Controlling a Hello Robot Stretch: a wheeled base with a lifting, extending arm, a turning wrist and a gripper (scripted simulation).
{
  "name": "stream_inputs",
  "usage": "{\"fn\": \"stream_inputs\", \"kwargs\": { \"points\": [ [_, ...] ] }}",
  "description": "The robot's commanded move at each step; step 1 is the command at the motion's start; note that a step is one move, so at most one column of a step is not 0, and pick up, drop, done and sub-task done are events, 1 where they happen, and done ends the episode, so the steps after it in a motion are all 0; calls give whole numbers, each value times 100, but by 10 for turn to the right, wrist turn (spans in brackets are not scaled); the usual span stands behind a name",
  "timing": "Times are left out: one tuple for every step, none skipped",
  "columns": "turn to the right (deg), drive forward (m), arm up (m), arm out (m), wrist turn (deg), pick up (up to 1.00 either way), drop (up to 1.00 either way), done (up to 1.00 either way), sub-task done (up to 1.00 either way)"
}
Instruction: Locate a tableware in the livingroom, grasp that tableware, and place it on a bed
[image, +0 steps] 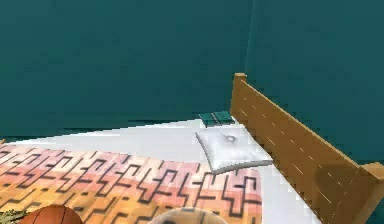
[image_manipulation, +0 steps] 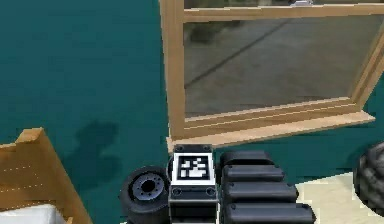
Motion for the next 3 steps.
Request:
{"fn": "stream_inputs", "kwargs": {
  "points": [
    [60, 0, 0, 0, 0, 0, 0, 0, 0],
    [-420, 0, 0, 0, 0, 0, 0, 0, 0],
    [450, 0, 0, 0, 0, 0, 0, 0, 0]
  ]
}}
